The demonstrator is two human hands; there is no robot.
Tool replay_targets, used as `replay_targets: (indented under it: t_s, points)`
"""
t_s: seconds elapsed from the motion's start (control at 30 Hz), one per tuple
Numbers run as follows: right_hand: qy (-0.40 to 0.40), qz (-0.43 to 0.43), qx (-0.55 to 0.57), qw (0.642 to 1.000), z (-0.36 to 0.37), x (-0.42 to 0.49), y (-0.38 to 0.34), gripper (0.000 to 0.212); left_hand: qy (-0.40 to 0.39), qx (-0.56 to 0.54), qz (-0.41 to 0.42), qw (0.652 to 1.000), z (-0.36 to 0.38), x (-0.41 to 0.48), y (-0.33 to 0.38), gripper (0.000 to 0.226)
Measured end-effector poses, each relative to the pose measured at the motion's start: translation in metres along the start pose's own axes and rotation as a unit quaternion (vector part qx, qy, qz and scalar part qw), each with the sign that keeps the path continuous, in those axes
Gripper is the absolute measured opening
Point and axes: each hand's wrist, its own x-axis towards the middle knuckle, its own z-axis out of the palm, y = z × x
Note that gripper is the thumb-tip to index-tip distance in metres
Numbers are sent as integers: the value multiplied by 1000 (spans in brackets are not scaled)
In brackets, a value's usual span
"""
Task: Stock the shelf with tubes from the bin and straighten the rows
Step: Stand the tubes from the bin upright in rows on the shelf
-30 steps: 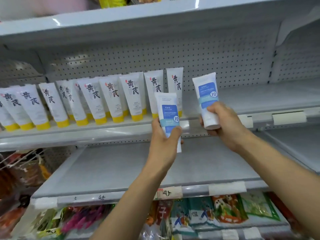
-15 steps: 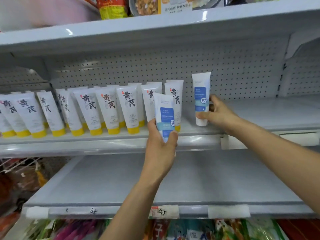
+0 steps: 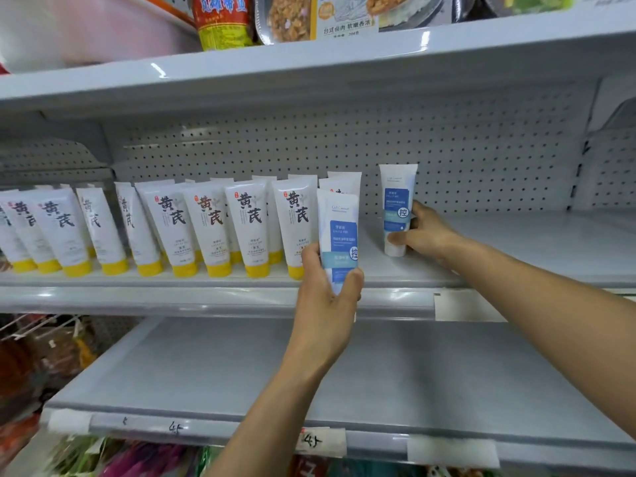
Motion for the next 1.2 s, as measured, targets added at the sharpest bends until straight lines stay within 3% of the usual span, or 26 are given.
replay_targets:
  t_s: [0.33,0.47,0.53,0.67,0.77,0.93,1.03,1.1,1.2]
  points:
    - [25,35,-64,997,-7,2,5,54,-22,-40,-16,999,19,1,12,37]
    - [85,-17,-51,995,-15,-22,0,26,-21,-91,-49,994,28,0,17,27]
    - [35,-48,10,998,-21,-40,-5,14,-16,-99,-49,994,34,-1,19,24]
    - [-177,-41,67,981,-31,-79,-17,23,1,-101,-17,995,48,-1,24,25]
    - [-232,-52,78,968,-31,-96,-23,36,14,-120,-13,993,57,1,22,29]
    - [-163,-122,15,979,-16,-110,-30,41,-9,-126,-25,992,65,6,27,34]
    - [-145,-111,30,983,-18,-107,-30,33,-20,-116,-31,993,57,8,29,28]
    - [-112,-98,28,988,-21,-99,-29,33,-27,-51,-15,998,48,7,27,28]
    - [-50,-70,-35,996,-23,-82,-26,41,-30,159,29,986,34,4,20,30]
